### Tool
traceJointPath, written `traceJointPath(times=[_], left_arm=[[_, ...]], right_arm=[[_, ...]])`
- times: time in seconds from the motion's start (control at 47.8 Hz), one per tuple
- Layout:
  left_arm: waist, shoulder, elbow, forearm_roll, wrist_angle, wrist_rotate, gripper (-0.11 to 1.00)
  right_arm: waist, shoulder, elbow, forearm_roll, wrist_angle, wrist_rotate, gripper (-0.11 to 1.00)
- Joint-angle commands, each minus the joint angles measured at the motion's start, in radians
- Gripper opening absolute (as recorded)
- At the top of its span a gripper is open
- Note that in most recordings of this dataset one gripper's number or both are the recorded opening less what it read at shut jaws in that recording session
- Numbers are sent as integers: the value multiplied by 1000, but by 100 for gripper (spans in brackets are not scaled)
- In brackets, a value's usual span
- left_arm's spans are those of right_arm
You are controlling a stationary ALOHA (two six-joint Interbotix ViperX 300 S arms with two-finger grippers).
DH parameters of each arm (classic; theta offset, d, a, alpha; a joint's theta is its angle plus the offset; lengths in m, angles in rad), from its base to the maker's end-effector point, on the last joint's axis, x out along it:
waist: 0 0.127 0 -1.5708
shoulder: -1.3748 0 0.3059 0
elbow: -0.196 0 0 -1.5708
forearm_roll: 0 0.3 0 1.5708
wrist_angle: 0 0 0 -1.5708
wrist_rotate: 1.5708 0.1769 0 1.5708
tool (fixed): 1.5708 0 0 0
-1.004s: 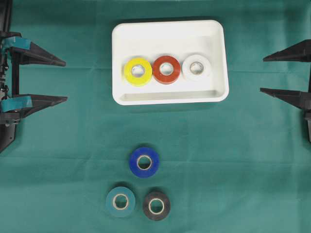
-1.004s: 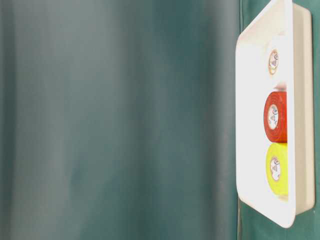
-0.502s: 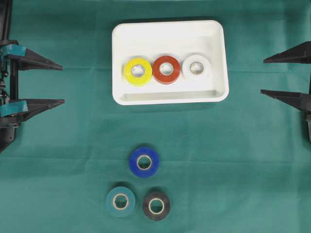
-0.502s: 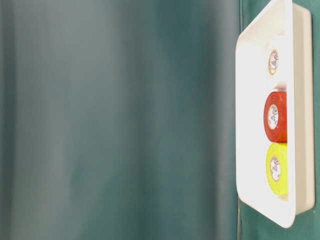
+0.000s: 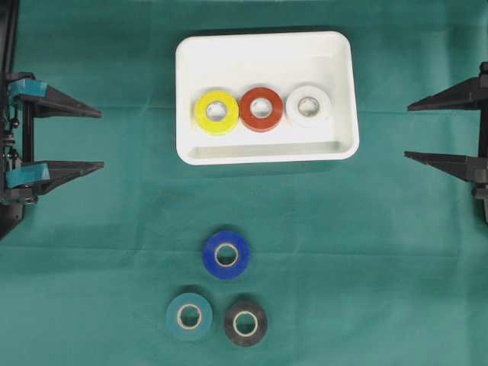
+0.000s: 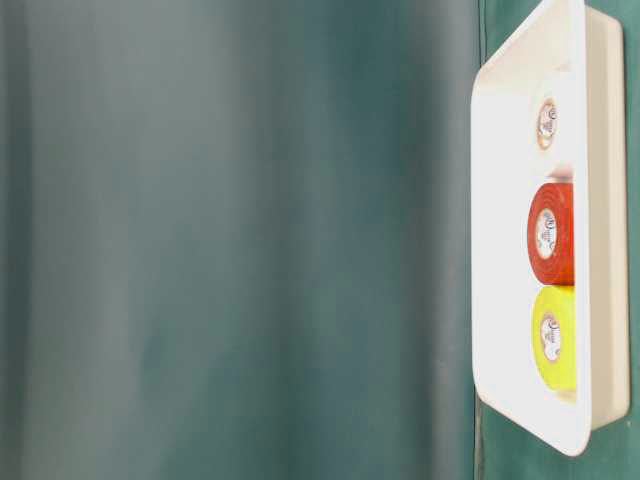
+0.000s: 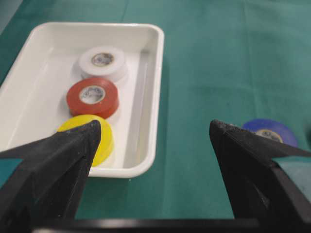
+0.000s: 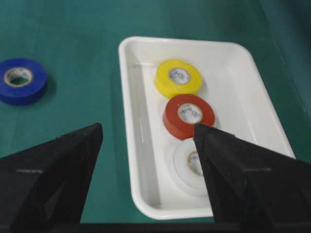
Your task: Pick up the tape from a random location and place it into the white case.
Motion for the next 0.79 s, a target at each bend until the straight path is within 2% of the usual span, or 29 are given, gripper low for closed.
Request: traceJointPath(times=[0.0, 0.774], left_arm=[[2, 9, -12, -3, -9, -2, 93], [2, 9, -11, -5, -5, -11, 93]], right_arm=[[0, 8, -9, -2, -6, 2, 74], [0, 31, -2, 0, -9, 2, 74]])
